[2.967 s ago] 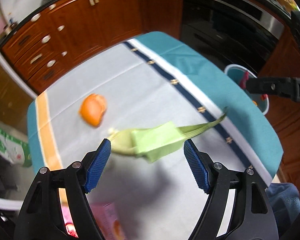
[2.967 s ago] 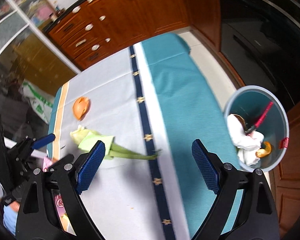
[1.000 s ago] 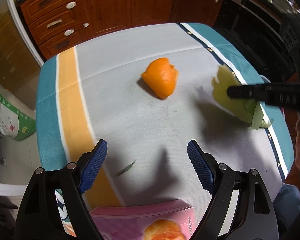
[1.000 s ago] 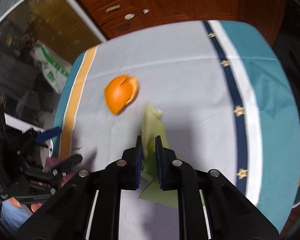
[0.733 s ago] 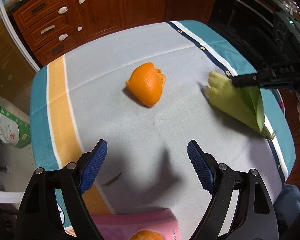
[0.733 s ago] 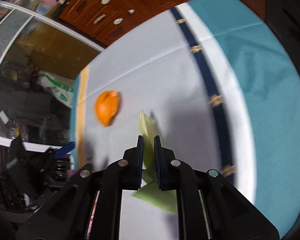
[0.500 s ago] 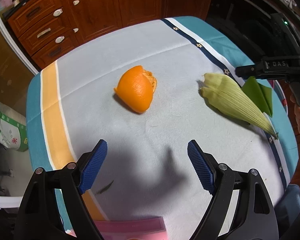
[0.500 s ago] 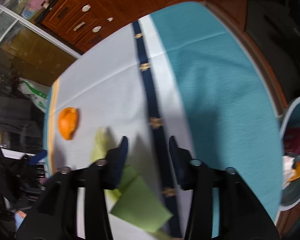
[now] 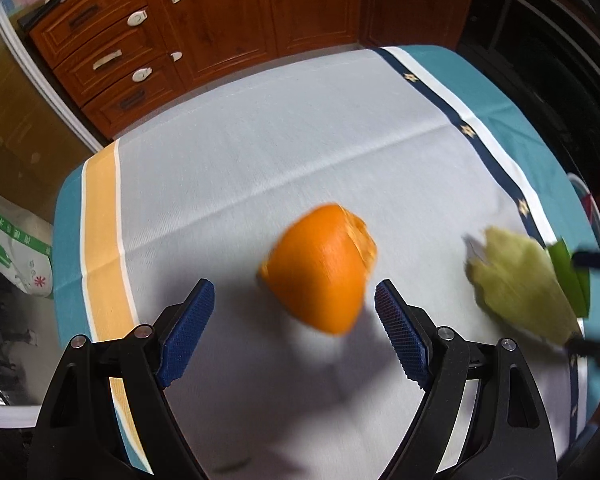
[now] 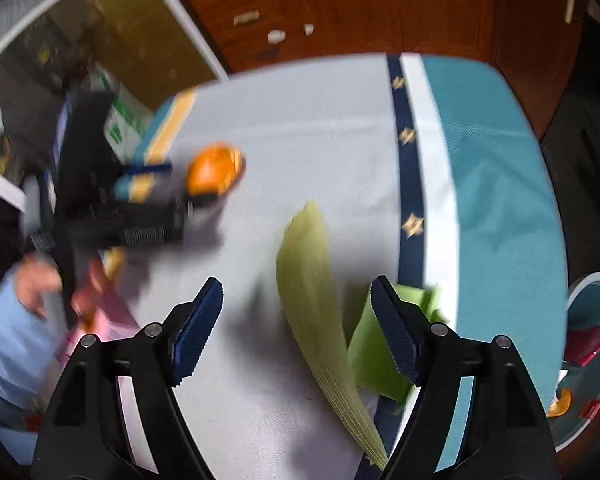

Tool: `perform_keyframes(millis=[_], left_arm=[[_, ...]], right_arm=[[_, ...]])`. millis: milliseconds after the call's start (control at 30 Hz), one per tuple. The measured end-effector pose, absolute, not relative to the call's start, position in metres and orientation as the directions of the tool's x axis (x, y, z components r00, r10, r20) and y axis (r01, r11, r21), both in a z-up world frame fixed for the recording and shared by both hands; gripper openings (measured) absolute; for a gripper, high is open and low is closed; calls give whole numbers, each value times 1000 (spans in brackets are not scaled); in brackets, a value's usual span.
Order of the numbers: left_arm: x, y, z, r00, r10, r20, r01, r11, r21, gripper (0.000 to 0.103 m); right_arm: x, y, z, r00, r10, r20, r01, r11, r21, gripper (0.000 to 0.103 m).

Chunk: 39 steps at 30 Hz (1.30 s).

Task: Collect trash
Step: 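Move both open tools back over the table toward the orange peel and corn husk, then grasp the orange peel with the left tool while right grasps the corn husk, then carry the orange peel and corn husk over the teal bin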

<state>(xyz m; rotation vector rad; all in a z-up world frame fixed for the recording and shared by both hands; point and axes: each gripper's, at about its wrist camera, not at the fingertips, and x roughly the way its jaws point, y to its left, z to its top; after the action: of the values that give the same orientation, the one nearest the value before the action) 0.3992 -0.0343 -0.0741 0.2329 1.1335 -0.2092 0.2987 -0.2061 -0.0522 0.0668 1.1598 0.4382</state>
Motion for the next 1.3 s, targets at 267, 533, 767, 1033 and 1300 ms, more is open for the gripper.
perform_keyframes(millis=[267,533,767,1033,1300], left_arm=[[410,-41,-81,417,-96,-904,319,947,46,44],[377,-47,-40,476,-138,-868,336,941,34,22],[341,-79,10,504,-202,-840,407,913,24,21],[295,-174,38,479,-307,-822,550,835,9,21],[263,-292,29,400,-361,-843,689,725,16,21]], right_arm=[[298,-205,-84,269,386,-882,-248,913,324,17],[292,-227,-55,323,484,-813,-189,875,446,7],[271,-259,-1,432,518,-738,-191,853,486,7],[230,-343,22,544,473,-693,-110,859,501,7],[184,-450,4,605,389,-695,43,856,516,7]])
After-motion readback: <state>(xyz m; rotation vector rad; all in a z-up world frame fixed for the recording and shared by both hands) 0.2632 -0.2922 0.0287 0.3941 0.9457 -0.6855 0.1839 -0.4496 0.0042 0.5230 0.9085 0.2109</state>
